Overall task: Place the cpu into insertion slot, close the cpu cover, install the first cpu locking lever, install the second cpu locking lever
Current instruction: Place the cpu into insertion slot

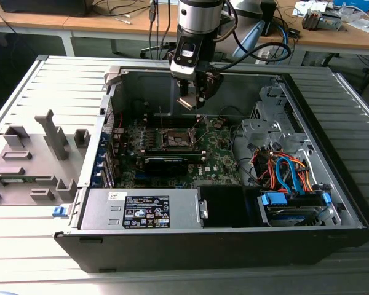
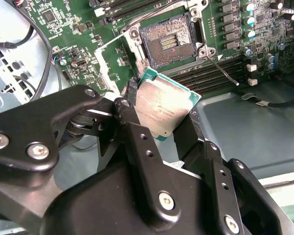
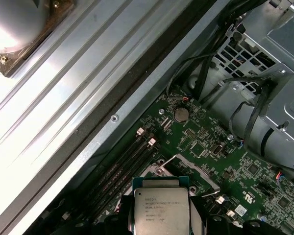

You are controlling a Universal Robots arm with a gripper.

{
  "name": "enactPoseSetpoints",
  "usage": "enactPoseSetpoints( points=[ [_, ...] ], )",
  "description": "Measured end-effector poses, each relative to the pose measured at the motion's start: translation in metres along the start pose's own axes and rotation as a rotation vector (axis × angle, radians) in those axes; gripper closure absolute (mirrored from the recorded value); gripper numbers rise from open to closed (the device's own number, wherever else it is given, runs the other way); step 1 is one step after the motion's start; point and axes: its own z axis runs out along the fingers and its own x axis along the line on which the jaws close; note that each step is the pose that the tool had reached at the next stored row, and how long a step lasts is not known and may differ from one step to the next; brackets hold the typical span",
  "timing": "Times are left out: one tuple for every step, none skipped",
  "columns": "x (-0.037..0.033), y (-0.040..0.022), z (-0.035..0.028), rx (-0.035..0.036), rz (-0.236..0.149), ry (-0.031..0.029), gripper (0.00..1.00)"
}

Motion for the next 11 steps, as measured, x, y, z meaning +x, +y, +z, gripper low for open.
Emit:
enactPoseSetpoints(
  points=[
    [0.0,0.0,0.0,0.0,0.002,-0.0001,0.45],
    [0.0,0.0,0.0001,0.0,0.004,-0.0001,0.45],
    [0.0,0.0,0.0001,0.0,0.005,-0.0002,0.45],
    [0.0,0.0,0.0001,-0.0001,0.007,-0.0003,0.45],
    [0.0,0.0,0.0001,0.0,0.009,-0.0004,0.45],
    [0.0,0.0,0.0002,-0.0001,0.011,-0.0005,0.45],
    [0.0,0.0,0.0002,-0.0001,0.013,-0.0006,0.45],
    [0.0,0.0,0.0003,-0.0001,0.014,-0.0007,0.45],
    [0.0,0.0,0.0003,-0.0001,0.016,-0.0008,0.45],
    [0.0,0.0,0.0003,0.0,0.017,-0.0009,0.45],
    [0.0,0.0,0.0004,0.0,0.019,-0.0009,0.45]
  ],
)
